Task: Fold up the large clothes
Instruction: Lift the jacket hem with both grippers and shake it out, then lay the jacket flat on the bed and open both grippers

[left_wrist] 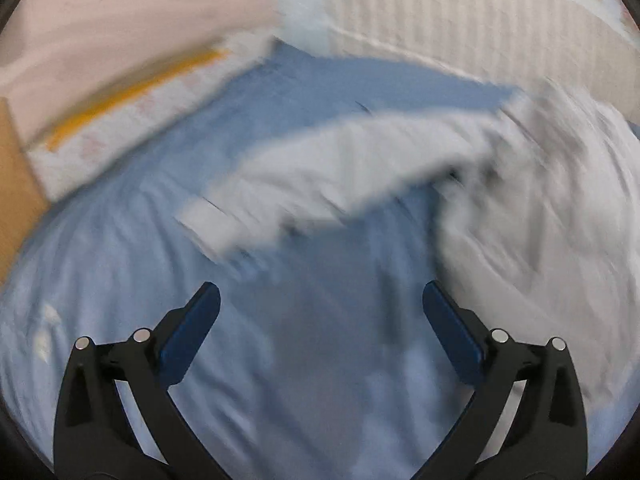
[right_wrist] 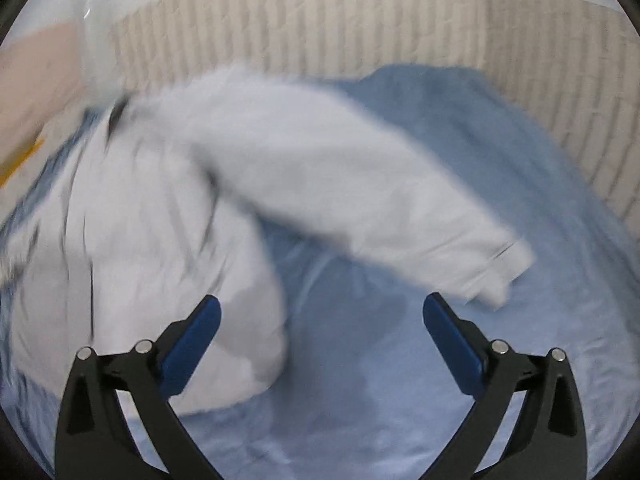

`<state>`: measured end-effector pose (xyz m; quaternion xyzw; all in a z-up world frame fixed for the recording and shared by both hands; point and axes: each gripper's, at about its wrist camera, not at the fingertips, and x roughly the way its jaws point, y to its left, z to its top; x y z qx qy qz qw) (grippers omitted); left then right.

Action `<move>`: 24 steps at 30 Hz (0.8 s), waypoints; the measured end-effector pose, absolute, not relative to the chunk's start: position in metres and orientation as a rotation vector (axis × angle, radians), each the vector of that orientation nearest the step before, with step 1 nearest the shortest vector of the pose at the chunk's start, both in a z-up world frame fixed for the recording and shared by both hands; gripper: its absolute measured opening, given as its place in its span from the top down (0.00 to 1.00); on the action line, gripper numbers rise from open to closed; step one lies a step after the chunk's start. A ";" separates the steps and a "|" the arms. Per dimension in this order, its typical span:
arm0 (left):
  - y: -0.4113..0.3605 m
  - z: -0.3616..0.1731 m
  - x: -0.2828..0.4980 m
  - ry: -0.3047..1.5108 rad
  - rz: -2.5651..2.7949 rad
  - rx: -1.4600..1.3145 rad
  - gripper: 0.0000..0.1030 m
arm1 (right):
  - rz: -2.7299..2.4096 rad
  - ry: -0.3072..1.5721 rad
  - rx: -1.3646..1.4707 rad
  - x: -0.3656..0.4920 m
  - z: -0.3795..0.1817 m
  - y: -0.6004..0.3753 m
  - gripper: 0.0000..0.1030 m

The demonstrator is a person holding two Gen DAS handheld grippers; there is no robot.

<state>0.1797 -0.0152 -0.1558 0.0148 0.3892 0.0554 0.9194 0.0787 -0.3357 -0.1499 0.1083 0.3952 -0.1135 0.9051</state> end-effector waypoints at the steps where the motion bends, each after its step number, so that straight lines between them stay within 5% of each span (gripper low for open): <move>1: -0.030 -0.165 0.168 0.830 0.071 0.018 0.03 | -0.220 0.848 0.252 0.084 -0.165 -0.331 0.02; 10: -0.107 -0.241 0.182 0.927 -0.070 0.074 0.03 | -0.161 0.895 0.275 0.122 -0.205 -0.329 0.03; 12: -0.106 -0.242 0.185 0.944 -0.078 0.061 0.03 | -0.134 0.913 0.290 0.132 -0.213 -0.333 0.12; 13: -0.108 -0.247 0.188 0.948 -0.089 0.053 0.05 | -0.108 0.934 0.293 0.140 -0.220 -0.332 0.32; 14: -0.112 -0.251 0.192 0.953 -0.101 0.050 0.08 | -0.101 0.952 0.271 0.145 -0.225 -0.328 0.44; 15: -0.116 -0.254 0.197 0.965 -0.133 0.047 0.21 | -0.096 0.951 0.257 0.147 -0.226 -0.325 0.50; 17: -0.124 -0.255 0.204 0.980 -0.193 0.060 0.47 | -0.049 0.957 0.247 0.151 -0.223 -0.317 0.82; 19: -0.139 -0.256 0.205 0.982 -0.220 0.106 0.71 | -0.042 0.938 0.251 0.148 -0.212 -0.314 0.87; 24: -0.141 -0.230 0.201 0.949 -0.238 0.053 0.87 | -0.004 0.849 0.385 0.115 -0.150 -0.324 0.89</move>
